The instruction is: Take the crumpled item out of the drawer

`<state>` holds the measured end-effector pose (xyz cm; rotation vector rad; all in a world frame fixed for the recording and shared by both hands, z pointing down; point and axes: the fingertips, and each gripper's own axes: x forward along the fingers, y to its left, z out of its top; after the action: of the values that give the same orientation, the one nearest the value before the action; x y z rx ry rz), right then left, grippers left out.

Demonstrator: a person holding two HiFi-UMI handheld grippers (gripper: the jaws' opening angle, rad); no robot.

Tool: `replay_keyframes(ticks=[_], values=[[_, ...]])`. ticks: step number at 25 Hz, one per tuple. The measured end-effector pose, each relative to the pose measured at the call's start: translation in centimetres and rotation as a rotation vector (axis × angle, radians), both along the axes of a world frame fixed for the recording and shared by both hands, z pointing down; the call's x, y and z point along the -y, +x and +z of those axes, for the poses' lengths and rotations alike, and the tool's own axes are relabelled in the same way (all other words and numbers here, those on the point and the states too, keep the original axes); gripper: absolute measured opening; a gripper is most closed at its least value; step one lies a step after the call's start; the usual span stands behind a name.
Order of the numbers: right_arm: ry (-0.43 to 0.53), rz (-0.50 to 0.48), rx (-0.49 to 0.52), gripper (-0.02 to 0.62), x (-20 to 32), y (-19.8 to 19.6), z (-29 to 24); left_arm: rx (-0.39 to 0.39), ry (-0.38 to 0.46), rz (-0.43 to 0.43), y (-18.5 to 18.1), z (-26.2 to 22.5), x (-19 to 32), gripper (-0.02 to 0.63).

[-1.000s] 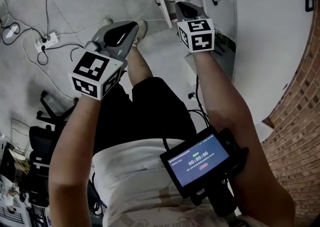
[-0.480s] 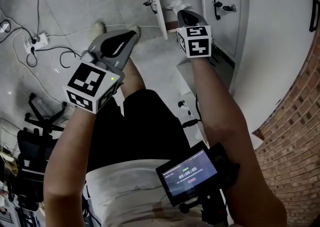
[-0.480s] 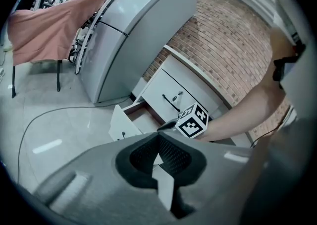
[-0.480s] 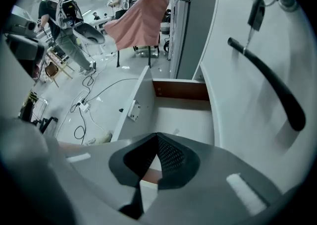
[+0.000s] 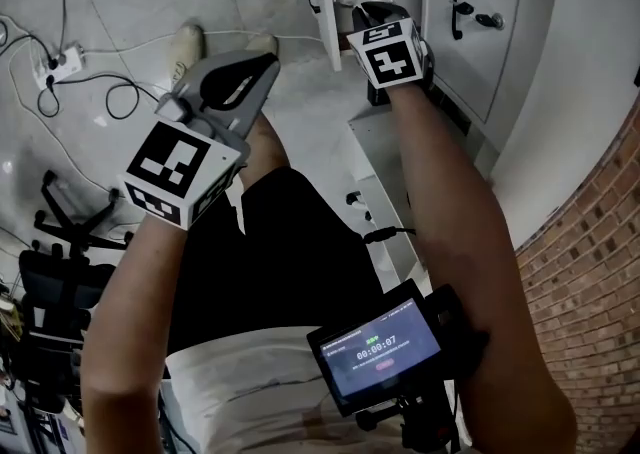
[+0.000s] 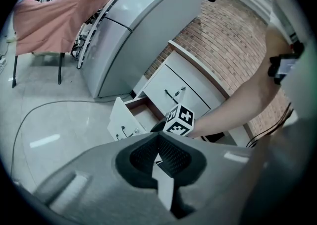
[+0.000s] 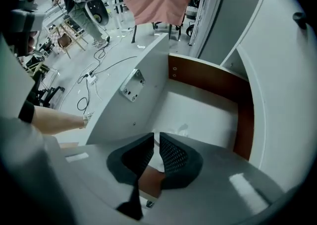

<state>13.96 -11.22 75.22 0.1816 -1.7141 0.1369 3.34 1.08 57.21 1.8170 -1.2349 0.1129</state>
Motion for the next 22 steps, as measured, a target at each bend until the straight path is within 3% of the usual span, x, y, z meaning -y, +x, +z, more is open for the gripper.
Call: replay_keyframes(ticks=[11, 17, 22], values=[[-0.03, -0.064, -0.112, 0.13, 0.5, 0.2, 4.0, 0.028, -0.004, -0.014, -1.3, 1.3, -1.2, 0.005], [-0.025, -0.103, -0.179, 0.144, 1.0, 0.5, 5.6, 0.017, -0.019, -0.029, -0.9, 2.2, -1.7, 0.005], [-0.051, -0.124, -0.124, 0.149, 0.8, -1.3, 5.8, 0.008, -0.015, -0.032, -0.7, 2.2, -1.8, 0.005]])
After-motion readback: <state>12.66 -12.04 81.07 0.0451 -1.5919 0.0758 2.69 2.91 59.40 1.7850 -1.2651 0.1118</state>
